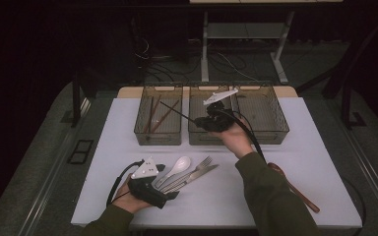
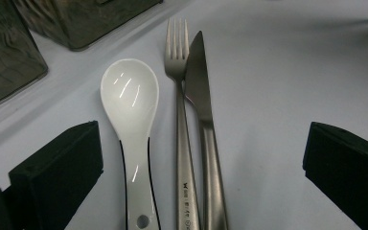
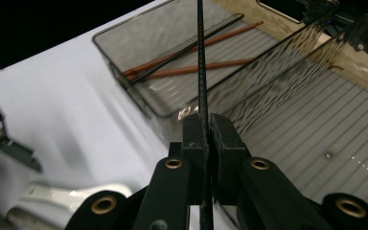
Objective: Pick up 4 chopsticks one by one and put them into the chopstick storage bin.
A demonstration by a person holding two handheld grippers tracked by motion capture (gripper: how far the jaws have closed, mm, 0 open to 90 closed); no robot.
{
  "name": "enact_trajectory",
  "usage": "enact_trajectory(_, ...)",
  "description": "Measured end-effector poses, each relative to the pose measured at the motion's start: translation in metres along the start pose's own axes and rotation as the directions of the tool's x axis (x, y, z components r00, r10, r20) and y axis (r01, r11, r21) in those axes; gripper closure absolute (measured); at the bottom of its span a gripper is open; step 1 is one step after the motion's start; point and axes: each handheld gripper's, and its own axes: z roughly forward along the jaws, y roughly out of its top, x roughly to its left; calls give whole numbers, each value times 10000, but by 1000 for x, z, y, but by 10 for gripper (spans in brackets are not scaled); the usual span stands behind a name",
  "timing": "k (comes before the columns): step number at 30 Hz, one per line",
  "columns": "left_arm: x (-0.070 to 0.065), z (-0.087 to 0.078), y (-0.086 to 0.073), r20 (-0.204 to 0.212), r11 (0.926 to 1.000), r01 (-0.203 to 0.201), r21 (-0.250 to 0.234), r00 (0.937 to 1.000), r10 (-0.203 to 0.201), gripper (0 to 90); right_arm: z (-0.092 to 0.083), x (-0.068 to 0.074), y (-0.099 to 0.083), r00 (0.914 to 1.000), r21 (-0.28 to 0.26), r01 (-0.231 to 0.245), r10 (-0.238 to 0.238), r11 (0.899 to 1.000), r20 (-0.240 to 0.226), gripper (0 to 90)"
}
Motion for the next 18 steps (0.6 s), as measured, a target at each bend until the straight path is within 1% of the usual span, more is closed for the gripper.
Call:
enact_trajectory(2,0,0,0,-31,10000,-56,21,10000,56,0,5,0,6,10000,15,-10,10,10000,32,857)
enact_trajectory(5,-1,-1,0,-6,10000,-47,44,10000,47,0,14,1,13,9999,8,-148,148,9999,76,857)
enact_trajectory(6,0,-1,0,2,9999,-120,84,9999,120,0,16,1,15,9998,84,-165,164,9998,104,857)
enact_trajectory(9,0,-1,0,28,10000,-77,7,10000,77,0,27,2,21,9994,124,-323,322,9994,124,857)
enact_trajectory(14,0,-1,0,50,10000,-33,-57,10000,33,0,45,5,33,9992,347,-287,277,9990,277,857)
enact_trajectory(15,0,-1,0,70,10000,-23,-80,10000,23,0,49,6,35,9990,429,-223,206,9988,406,857)
enact_trajectory(18,0,-1,0,113,10000,-1,-91,9999,2,0,60,7,41,9983,538,-261,233,9982,528,857)
